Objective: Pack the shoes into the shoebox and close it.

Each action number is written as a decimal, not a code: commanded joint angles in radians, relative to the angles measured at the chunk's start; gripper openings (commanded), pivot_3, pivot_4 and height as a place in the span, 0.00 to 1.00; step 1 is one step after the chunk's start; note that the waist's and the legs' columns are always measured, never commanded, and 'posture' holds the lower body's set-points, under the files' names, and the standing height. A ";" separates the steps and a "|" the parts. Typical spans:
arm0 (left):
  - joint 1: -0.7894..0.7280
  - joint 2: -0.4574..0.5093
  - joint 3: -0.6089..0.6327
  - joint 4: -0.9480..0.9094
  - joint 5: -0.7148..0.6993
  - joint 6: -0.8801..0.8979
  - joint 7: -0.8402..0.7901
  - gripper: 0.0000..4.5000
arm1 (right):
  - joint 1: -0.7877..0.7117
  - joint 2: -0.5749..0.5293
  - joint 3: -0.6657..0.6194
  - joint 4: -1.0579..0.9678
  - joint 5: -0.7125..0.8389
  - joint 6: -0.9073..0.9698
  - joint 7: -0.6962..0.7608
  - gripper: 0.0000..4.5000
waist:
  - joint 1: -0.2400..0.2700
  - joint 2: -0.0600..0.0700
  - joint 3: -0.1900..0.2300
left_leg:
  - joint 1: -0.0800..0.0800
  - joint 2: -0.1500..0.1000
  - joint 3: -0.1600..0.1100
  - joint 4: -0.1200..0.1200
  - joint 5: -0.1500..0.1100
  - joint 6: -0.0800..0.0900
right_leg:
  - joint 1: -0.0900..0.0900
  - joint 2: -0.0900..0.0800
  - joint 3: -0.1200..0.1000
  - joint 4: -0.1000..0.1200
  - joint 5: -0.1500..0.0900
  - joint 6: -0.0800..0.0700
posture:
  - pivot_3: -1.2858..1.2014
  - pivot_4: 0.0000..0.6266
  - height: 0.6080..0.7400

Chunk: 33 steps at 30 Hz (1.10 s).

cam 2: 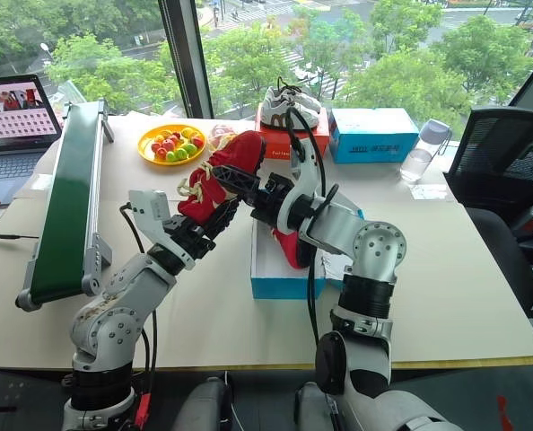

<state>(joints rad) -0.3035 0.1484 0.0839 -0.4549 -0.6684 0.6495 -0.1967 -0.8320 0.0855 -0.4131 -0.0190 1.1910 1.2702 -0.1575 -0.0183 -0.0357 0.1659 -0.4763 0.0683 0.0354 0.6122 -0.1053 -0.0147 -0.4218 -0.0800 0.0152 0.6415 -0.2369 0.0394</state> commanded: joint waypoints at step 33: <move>0.157 0.315 -0.100 -0.071 0.155 -0.061 -0.278 0.99 | -0.129 -0.438 0.143 0.061 -0.186 0.293 0.015 0.10 | 0.004 0.004 0.002 | 0.000 0.001 0.001 -0.005 0.000 0.000 | -0.003 0.001 0.000 -0.002 -0.002 -0.004 | 0.52 0.24 0.99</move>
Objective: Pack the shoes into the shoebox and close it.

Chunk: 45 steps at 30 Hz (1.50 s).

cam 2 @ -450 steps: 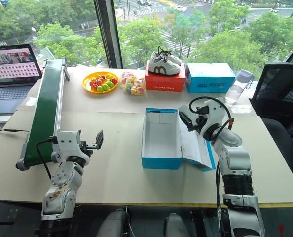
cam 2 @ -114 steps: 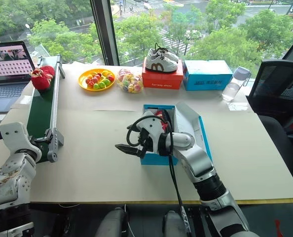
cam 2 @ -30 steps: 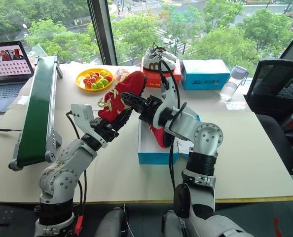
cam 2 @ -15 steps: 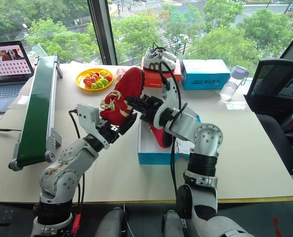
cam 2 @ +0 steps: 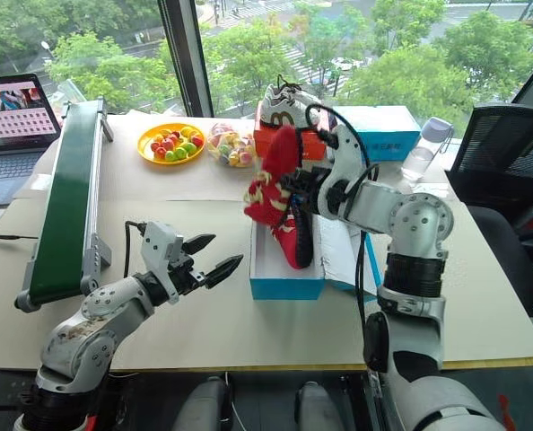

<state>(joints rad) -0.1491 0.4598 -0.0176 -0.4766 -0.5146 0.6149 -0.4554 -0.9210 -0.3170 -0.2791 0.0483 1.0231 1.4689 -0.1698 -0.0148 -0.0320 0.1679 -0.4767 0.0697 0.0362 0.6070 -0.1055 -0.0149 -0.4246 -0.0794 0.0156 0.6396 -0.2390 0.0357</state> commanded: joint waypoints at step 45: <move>0.101 0.189 0.095 -0.118 -0.024 -0.024 -0.223 1.00 | -0.208 0.078 0.317 0.501 -0.425 -0.086 0.372 0.50 | -0.009 -0.002 -0.003 | 0.015 0.007 0.003 -0.001 -0.006 -0.009 | 0.003 0.003 -0.001 0.000 -0.003 -0.008 | 0.52 0.24 0.99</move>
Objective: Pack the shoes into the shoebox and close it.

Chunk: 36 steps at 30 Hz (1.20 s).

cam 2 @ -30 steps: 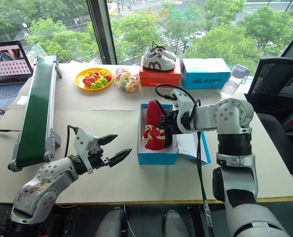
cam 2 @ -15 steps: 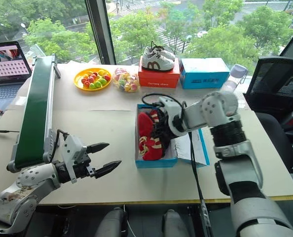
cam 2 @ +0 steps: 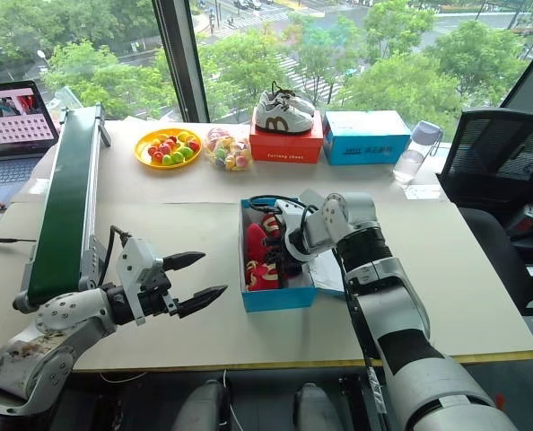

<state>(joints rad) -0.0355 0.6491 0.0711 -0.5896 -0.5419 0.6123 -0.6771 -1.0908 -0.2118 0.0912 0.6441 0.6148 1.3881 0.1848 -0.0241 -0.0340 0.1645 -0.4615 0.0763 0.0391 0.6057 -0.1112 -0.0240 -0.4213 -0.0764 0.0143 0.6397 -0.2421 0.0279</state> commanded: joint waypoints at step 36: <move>-0.130 -0.019 -0.044 0.090 0.000 -0.020 -0.057 1.00 | 0.975 -0.104 -0.509 -0.807 0.210 -0.077 -0.218 0.03 | 0.014 -0.006 -0.006 | -0.008 0.004 0.011 0.012 -0.006 0.011 | 0.002 0.003 0.010 -0.010 0.001 0.008 | 0.52 0.24 0.99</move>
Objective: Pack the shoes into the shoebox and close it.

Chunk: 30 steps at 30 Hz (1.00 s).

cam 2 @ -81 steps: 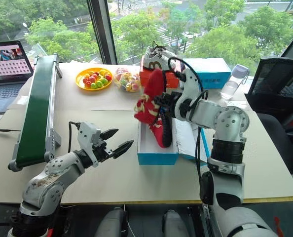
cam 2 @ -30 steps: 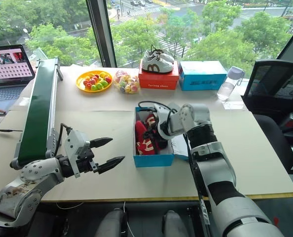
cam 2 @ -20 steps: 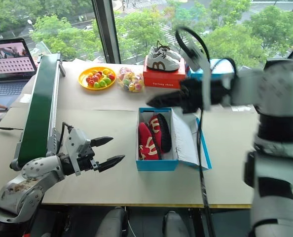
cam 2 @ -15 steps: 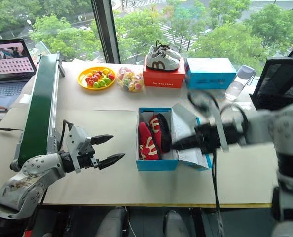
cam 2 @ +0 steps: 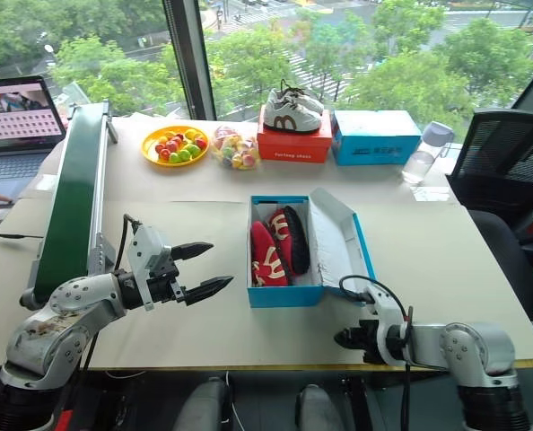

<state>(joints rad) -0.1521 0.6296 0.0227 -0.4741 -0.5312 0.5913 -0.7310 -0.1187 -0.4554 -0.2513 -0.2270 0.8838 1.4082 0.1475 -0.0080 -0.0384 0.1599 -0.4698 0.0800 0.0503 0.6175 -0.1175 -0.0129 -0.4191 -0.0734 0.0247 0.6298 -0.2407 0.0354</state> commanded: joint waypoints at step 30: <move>-0.052 0.020 0.013 -0.014 -0.011 0.022 -0.024 1.00 | -0.140 0.564 -0.179 -0.137 0.424 -0.723 -0.010 0.03 | -0.032 0.009 -0.005 | 0.002 0.003 0.009 -0.009 0.000 0.001 | -0.003 -0.001 0.002 0.002 0.003 0.000 | 0.52 0.24 0.99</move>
<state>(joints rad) -0.1972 0.6420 0.0177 -0.4632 -0.5361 0.6158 -0.7581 -0.2938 0.1235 -0.4903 -0.2595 1.1939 0.6287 0.0573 -0.0397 -0.0290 0.1547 -0.4675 0.0827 0.0595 0.6083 -0.1171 -0.0122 -0.4222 -0.0746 0.0272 0.6314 -0.2378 0.0354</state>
